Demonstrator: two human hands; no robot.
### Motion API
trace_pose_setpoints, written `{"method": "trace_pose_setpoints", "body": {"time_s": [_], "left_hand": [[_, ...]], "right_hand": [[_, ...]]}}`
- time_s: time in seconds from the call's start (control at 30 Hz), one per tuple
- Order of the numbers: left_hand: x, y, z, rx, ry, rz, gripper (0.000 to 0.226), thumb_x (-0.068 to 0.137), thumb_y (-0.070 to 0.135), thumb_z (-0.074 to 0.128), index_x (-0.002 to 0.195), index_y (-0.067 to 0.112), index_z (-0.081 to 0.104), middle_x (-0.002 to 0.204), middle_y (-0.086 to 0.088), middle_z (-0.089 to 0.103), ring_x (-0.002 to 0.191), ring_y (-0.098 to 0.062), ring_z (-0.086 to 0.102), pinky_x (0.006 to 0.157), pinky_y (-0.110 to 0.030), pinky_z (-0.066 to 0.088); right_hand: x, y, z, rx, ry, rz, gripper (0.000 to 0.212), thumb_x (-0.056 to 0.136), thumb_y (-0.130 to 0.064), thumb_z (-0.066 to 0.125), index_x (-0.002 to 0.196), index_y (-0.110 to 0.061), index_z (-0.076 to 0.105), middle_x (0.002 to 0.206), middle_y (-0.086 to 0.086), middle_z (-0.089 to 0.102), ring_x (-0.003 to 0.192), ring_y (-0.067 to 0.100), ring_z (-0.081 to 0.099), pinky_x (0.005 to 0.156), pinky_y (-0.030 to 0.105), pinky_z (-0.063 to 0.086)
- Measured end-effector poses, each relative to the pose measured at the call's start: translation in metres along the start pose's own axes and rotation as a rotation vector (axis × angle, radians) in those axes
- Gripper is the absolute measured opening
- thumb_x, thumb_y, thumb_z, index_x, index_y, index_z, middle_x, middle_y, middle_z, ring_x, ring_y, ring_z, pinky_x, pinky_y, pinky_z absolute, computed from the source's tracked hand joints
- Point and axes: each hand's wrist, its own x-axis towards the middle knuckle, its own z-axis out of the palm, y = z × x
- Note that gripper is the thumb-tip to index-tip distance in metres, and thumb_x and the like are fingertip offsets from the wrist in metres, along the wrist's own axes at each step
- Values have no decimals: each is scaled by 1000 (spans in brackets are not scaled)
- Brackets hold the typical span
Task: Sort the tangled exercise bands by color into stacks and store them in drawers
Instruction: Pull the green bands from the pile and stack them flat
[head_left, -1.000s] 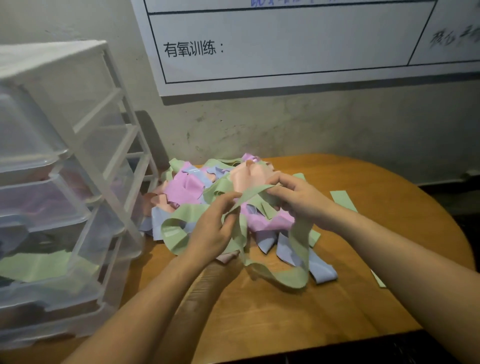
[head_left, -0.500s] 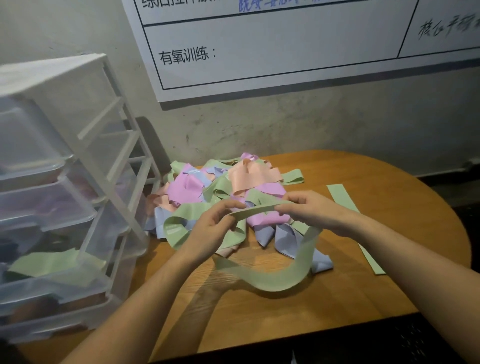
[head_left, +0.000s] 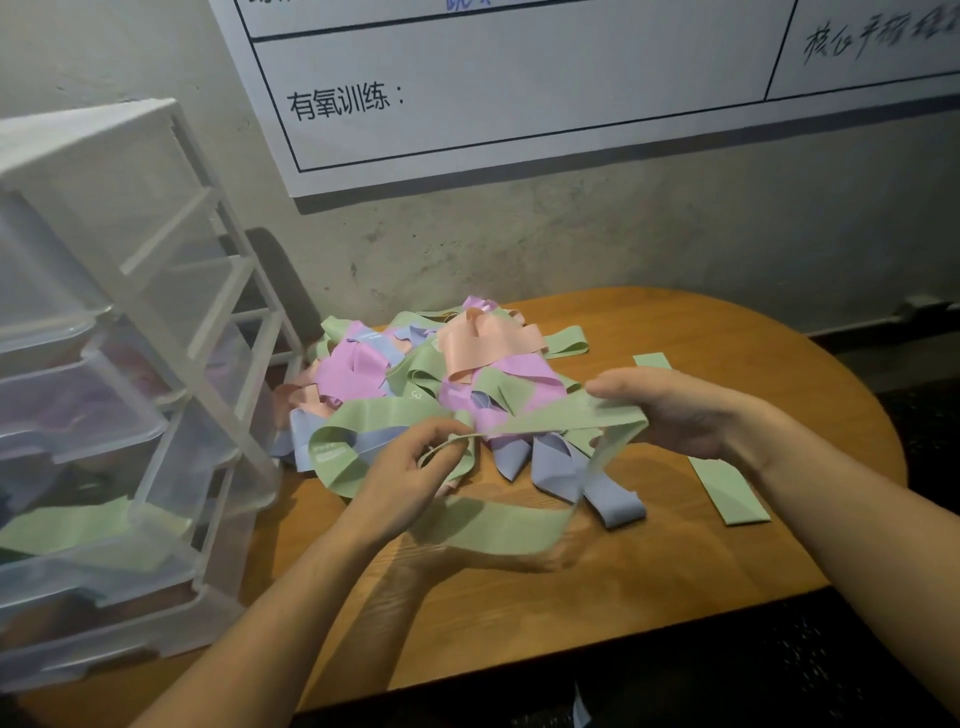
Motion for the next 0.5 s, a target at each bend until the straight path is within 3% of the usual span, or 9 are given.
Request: {"method": "trace_pose_setpoints", "body": {"time_s": [0.1,0.17,0.23,0.33,0.4,0.5], "left_hand": [[-2,-8,-1,62,-10,-13,39,82,66,52,113,44,61,110,29,63,109,9,56,85,-5,41],[-2,-17,0,98,-42,-3,28,94,58,44,113,44,59,111,28,61,111,5,55,89,-10,40],[-3,-26,2,100,-57,-17,23,103,44,40,111,40,61,105,20,62,104,-1,57,87,-20,42],[-4,-35,9,23,-44,-101,28,93,53,51,103,32,66,92,0,63,81,-8,56,75,-29,44],[-6,-37,16,34,-66,-92,17,97,41,58,97,25,64,84,1,60,75,-6,51,70,-28,41],[-7,-39,22,31,-37,-86,12,100,23,59,92,15,62,78,12,56,72,-2,49,69,-23,41]], "right_hand": [[-4,-2,-6,-7,71,22,20,90,-44,68,89,-24,70,99,2,70,98,23,65,95,45,53],[-5,-5,-8,-106,125,97,22,98,-38,59,99,-16,62,113,12,68,105,31,69,95,50,56],[-7,-7,-7,-246,152,151,25,100,-34,59,103,-9,56,114,15,69,97,32,73,90,49,59],[-4,-9,0,-286,232,115,33,96,-27,67,112,-1,55,107,13,72,90,24,75,79,41,63],[-1,-10,5,-291,297,40,29,92,-18,70,114,-6,55,106,14,72,90,23,74,74,38,63],[5,-11,11,-295,367,-5,43,88,-17,74,119,-22,45,96,10,74,81,23,72,69,38,59]]}}
